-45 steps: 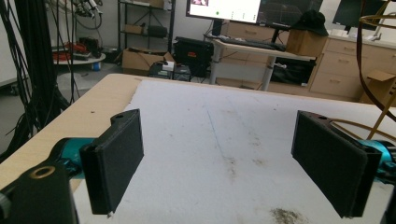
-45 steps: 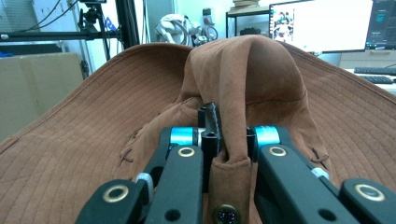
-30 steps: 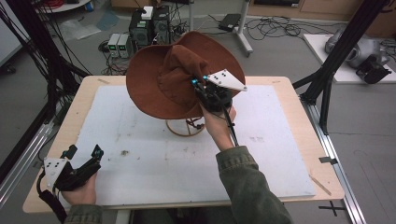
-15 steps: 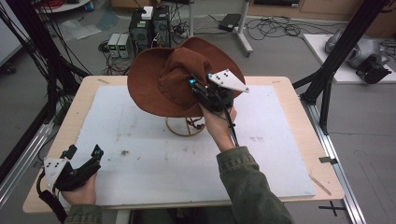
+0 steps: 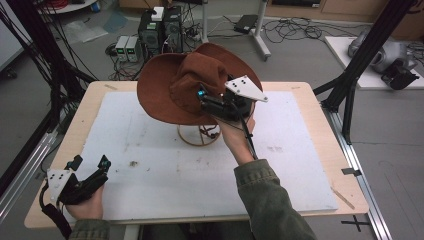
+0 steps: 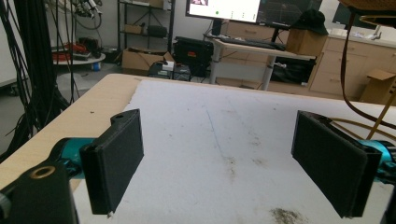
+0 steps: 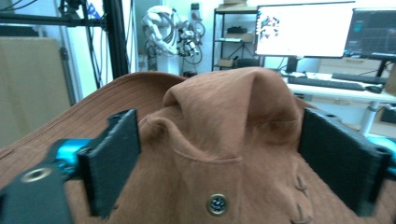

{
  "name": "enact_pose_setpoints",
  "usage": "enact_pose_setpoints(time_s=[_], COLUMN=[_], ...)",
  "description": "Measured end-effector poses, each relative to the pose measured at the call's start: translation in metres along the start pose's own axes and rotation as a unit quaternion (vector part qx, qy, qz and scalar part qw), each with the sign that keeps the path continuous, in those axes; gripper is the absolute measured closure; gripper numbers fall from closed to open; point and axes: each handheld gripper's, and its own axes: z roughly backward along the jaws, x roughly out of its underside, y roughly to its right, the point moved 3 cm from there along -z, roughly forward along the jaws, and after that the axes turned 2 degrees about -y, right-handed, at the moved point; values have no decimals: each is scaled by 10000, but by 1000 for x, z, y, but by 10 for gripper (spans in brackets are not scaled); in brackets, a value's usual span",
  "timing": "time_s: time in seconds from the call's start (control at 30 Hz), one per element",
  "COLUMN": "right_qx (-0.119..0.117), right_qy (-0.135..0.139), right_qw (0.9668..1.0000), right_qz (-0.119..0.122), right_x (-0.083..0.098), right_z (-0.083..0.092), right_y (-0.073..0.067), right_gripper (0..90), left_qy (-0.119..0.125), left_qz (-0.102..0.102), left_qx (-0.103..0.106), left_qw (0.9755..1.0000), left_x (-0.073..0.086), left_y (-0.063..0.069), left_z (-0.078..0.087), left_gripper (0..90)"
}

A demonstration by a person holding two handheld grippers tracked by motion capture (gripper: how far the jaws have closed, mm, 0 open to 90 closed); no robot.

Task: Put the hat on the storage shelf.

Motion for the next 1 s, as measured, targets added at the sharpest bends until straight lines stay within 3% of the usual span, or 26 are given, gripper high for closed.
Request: enact_pose_setpoints(time_s=[0.47,1.0], right_qx=[37,501], right_qy=[8,-35], right_qw=[10000,9986], right_qz=[-29,-181], right_x=[1,19], right_z=[21,62], right_y=[16,65], right_gripper=[115,116], left_qy=[-3,-27], left_qz=[-41,-140], left_qx=[9,23], left_qw=[10000,9999], left_x=[0,0], left_y=[1,4], left_z=[-2,-5], left_gripper=[170,170])
